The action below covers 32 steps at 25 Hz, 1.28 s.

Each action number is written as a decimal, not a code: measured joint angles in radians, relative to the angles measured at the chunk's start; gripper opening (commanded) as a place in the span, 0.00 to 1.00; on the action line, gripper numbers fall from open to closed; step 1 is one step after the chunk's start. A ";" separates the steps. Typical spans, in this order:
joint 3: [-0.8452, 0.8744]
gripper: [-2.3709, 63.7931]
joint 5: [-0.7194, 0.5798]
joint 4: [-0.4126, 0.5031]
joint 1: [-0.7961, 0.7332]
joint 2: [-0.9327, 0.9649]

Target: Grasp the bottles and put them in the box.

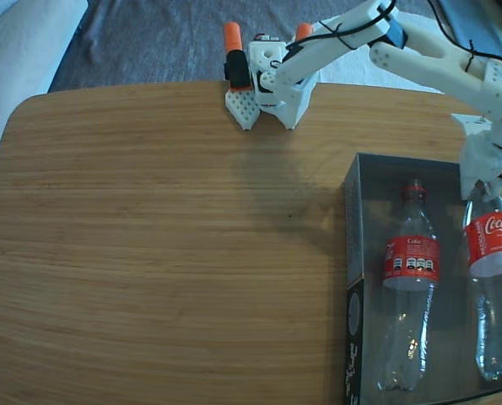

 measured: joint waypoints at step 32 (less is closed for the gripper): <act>0.002 0.62 0.014 0.080 0.206 0.038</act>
